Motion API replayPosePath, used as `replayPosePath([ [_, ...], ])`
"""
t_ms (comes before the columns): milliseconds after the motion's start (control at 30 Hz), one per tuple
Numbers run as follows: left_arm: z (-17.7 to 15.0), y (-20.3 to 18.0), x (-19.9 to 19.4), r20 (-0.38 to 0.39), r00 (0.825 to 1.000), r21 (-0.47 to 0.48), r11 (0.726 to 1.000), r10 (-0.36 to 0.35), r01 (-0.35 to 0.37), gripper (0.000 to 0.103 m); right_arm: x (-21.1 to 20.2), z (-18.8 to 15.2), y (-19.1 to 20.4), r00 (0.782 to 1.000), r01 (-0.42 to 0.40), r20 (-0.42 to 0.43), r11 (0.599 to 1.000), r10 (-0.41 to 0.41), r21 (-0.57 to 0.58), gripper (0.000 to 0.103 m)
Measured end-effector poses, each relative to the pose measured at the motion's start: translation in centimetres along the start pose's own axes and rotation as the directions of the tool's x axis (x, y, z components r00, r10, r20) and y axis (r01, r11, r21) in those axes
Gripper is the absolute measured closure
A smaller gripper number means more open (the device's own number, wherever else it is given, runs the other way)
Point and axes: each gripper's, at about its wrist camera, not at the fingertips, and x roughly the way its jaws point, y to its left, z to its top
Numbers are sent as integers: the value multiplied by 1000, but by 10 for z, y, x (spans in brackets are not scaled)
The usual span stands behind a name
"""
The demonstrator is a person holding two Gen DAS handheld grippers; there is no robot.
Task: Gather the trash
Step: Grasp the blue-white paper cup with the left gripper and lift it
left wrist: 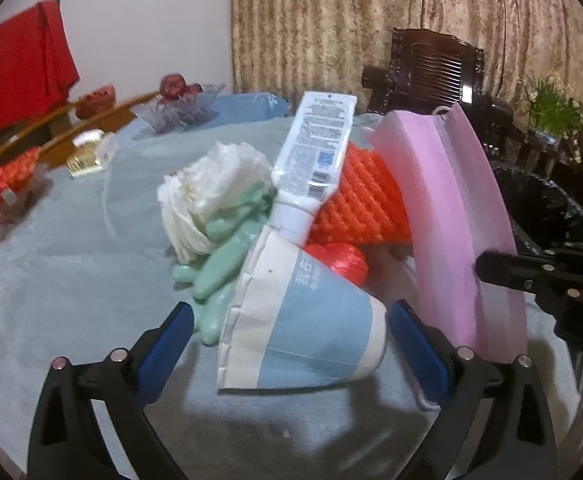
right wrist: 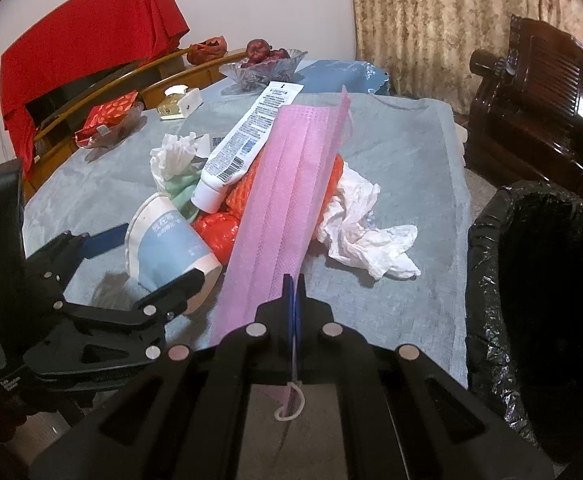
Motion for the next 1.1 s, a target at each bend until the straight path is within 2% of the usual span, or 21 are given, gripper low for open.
replayPosePath([
  [33,-1,0,0,-5,1000,-3,1000,-19,19,23,0,0,0,1000,-1,0,1000,1,4,103],
  [67,-1,-1,1,-15,1000,-1,1000,-23,23,24,0,0,0,1000,-2,0,1000,2,7,103],
  [467,6,5,-22,4,1000,-84,996,-25,25,26,-22,6,-7,999,-14,45,1000,13,23,103],
  [767,39,-15,-51,80,995,-49,997,-60,64,26,-74,18,-18,989,-5,147,1000,2,20,103],
  [933,59,-37,-51,106,989,-24,994,-106,109,26,-104,25,-39,978,34,202,999,-41,41,103],
  [1100,82,-76,-45,130,976,17,985,-173,173,26,-131,22,-82,960,124,239,987,-144,98,103],
])
